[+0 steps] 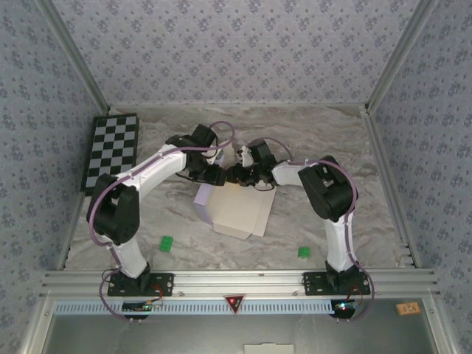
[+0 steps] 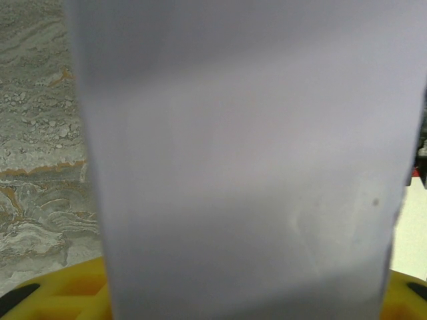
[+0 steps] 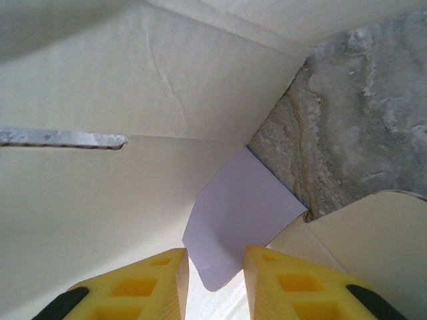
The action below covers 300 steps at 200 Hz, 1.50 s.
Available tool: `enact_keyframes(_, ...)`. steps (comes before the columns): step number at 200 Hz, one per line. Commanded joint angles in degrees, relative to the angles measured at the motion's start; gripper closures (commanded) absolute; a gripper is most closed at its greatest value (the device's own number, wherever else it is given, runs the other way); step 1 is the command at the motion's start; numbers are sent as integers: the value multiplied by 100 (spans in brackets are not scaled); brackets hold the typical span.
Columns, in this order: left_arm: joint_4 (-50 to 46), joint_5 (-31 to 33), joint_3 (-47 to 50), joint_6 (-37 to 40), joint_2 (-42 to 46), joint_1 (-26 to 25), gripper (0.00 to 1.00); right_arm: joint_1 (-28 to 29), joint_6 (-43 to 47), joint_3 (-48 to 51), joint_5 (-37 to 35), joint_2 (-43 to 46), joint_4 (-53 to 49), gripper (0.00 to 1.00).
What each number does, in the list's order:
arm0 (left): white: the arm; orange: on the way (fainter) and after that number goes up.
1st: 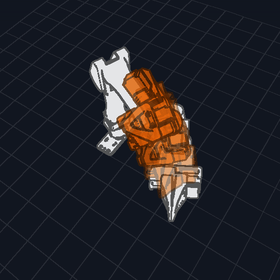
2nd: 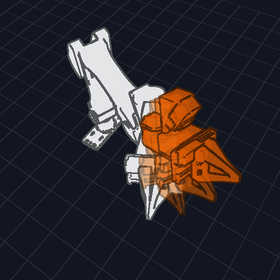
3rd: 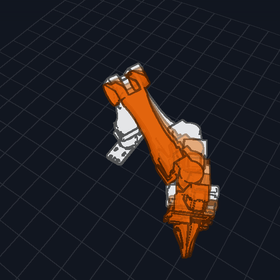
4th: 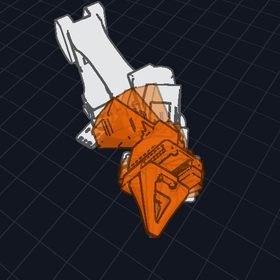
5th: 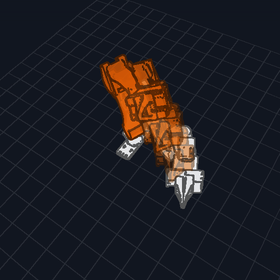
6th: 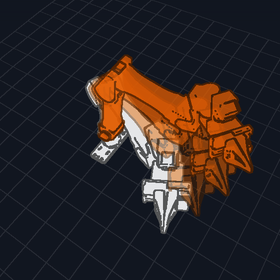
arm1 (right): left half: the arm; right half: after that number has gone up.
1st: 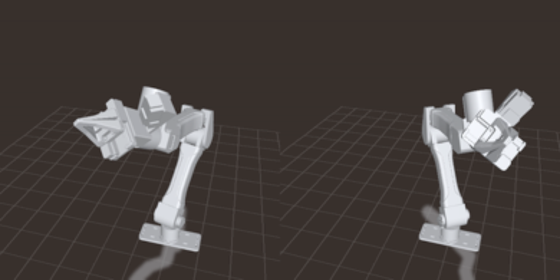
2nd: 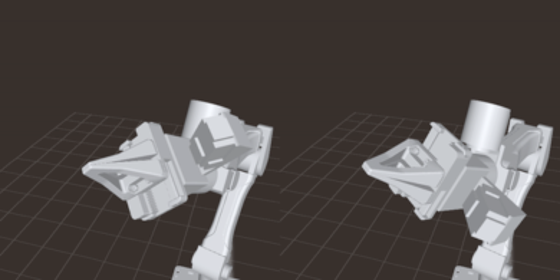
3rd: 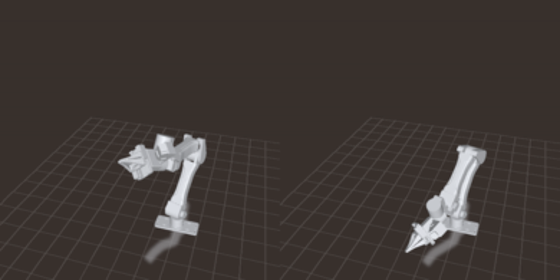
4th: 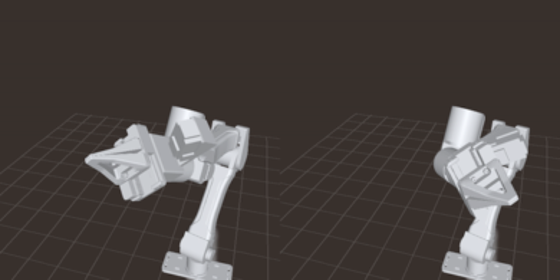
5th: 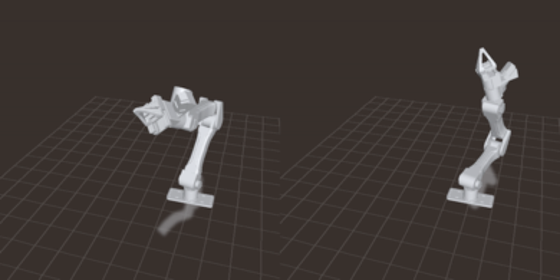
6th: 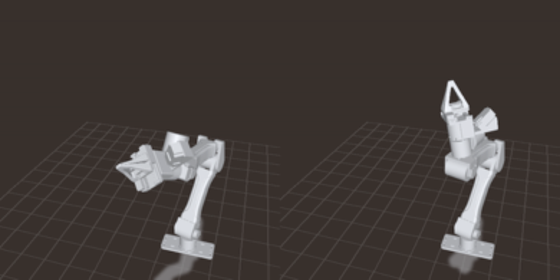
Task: Fold the paper box
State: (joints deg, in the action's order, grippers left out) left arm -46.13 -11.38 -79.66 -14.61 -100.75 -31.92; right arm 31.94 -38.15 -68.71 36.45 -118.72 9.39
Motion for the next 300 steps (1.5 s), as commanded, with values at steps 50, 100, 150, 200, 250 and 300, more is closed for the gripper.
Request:
enact_keyframes(50, 60, -349, 36, 10, 112, -7, 46, 71, -321, -146, -393, 110, -869, 72)
enact_keyframes(100, 26, -440, 16, 154, 135, -23, 46, -519, -450, 1144, 90, 1469, 498, 66)
enact_keyframes(150, -10, -570, 23, 476, 158, -32, 46, -1080, 1472, 1444, 185, 2669, -642, 57)
enact_keyframes(200, -55, -833, 15, 890, 152, -26, 47, -1627, 3635, 884, 757, 2505, -1655, 48)
enact_keyframes(250, -116, -1089, 25, 1192, 135, -25, 47, -1664, 4616, 251, 1150, 1673, -1676, 46)
enact_keyframes(300, -106, -1191, 53, 1235, 82, -25, 47, -1489, 4764, -457, 1527, 815, -1609, 47)
